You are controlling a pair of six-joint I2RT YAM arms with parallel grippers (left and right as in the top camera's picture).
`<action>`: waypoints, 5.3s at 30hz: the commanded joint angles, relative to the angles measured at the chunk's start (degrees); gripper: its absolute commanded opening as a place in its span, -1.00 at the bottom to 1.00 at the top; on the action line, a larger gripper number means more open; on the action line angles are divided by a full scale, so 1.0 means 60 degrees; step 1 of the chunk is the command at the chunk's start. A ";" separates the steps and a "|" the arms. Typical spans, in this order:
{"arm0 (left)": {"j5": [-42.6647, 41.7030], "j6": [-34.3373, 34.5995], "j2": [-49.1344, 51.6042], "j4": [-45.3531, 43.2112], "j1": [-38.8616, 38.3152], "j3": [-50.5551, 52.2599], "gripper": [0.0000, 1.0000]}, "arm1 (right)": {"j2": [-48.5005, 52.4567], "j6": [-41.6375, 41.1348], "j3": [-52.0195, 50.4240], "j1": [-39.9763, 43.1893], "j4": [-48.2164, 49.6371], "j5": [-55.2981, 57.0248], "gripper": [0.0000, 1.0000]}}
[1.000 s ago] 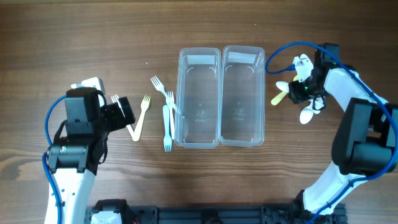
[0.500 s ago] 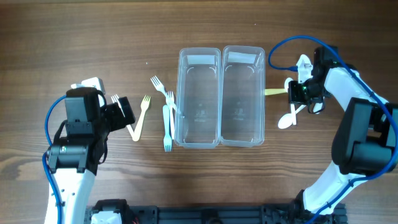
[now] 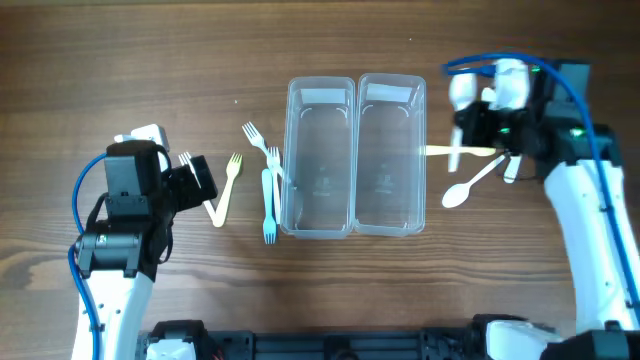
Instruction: Pack container
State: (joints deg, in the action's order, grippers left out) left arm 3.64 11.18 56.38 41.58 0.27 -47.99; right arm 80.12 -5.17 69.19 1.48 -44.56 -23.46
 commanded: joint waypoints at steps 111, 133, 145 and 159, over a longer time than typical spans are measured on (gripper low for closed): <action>0.0127 -0.0157 -0.0011 -0.0025 -0.0055 -0.0200 1.00 | 0.3493 -1.0885 -0.0102 0.0652 0.1282 0.2361 0.29; 0.0127 -0.0157 -0.0011 -0.0025 -0.0055 -0.0200 0.99 | 0.5934 -1.0306 -0.0106 0.0769 0.0572 0.2947 -0.34; 0.0127 -0.0157 -0.0011 -0.0025 -0.0055 -0.0200 1.00 | 0.5963 -1.0163 -0.0106 0.1472 0.0776 0.2983 -0.24; 0.0127 -0.0157 -0.0011 -0.0025 -0.0055 -0.0200 1.00 | 0.6113 -0.9158 -0.0240 0.1606 -0.0069 0.3570 -0.24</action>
State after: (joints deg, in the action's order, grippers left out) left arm 3.62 11.18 56.38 41.58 0.27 -47.99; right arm 112.29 -61.36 70.52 10.61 -44.75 -6.17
